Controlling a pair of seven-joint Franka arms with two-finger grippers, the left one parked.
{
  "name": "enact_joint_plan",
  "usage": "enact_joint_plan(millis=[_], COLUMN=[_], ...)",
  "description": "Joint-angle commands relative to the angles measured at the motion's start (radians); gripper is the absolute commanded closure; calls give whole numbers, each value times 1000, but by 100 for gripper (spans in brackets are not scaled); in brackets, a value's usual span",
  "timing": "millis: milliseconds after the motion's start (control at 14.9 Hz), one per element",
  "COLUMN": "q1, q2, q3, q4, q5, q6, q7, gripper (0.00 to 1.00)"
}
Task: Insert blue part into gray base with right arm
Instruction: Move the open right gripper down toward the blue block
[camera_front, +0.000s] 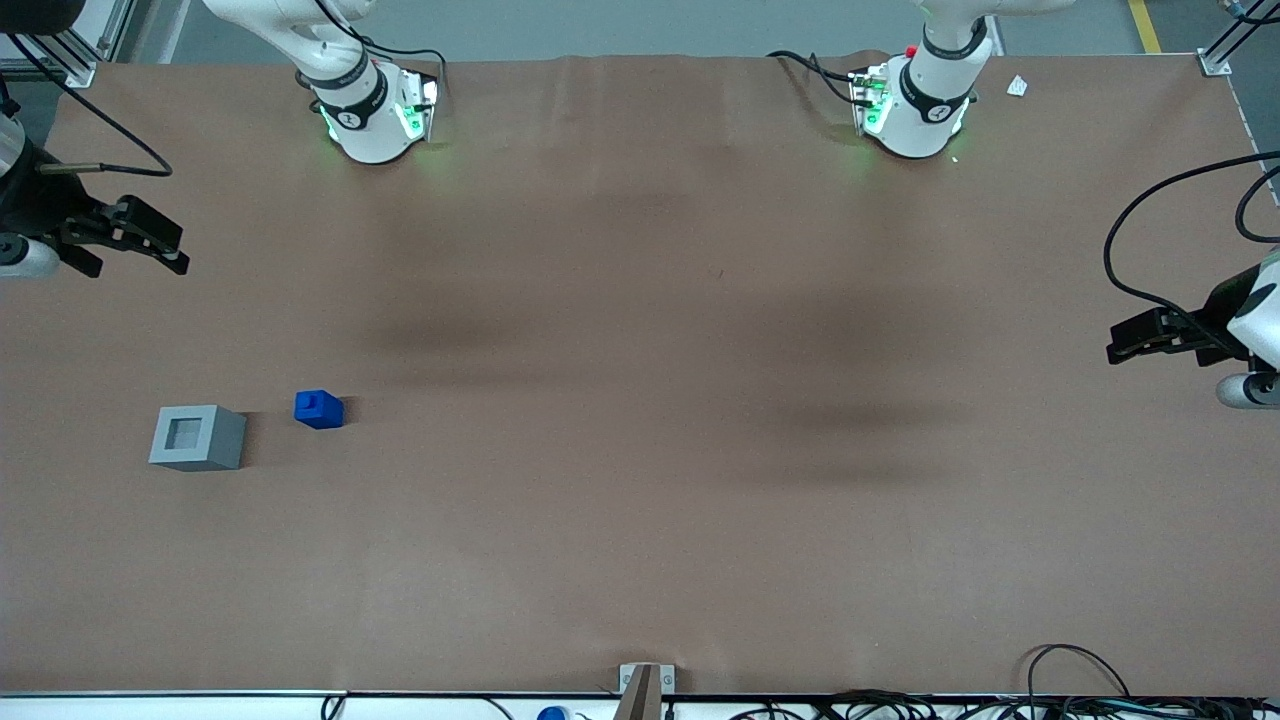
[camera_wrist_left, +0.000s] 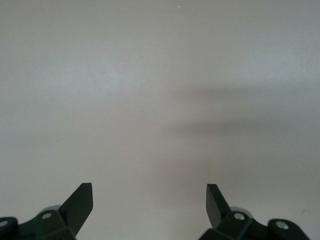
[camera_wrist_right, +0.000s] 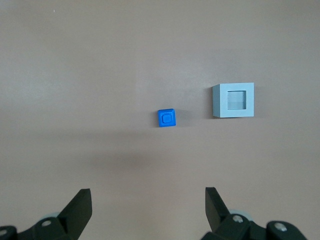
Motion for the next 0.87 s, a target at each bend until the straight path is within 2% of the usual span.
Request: enact_joint_plan(millis=[0,335,804], q1=[0,7,-2], q2=[3,58,98], q3=[1,2,1], q4=[-2,75,20], q5=[14,14,11], q6=[-2,4,18], q7=[2,13,-1], gripper=[0,0,0])
